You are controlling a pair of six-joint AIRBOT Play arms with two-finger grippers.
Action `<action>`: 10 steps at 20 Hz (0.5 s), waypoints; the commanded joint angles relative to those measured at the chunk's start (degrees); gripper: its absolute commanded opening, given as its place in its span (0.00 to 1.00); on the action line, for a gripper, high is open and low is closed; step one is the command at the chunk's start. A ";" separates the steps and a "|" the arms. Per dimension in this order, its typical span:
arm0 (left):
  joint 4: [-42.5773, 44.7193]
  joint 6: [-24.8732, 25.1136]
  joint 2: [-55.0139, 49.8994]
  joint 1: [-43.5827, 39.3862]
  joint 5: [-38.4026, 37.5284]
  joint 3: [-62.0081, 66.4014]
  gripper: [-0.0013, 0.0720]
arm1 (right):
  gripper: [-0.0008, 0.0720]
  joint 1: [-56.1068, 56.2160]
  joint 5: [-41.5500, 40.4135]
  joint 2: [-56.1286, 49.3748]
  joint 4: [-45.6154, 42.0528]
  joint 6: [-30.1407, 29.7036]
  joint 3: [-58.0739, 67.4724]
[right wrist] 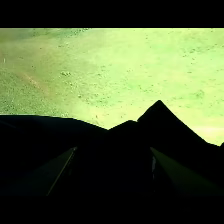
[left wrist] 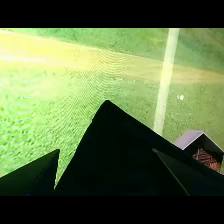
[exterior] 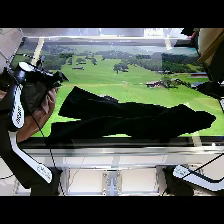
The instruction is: Fold the clothes and pants, and hang the long-sleeved shirts on hangers.
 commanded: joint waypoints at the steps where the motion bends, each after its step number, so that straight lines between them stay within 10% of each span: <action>1: -2.80 5.05 -1.77 1.25 0.11 0.39 0.85 | 0.67 0.13 0.37 -0.02 0.09 2.16 0.04; 10: -4.02 9.31 -7.87 -3.50 0.55 1.73 0.85 | 0.66 0.13 0.74 0.00 0.09 3.52 0.04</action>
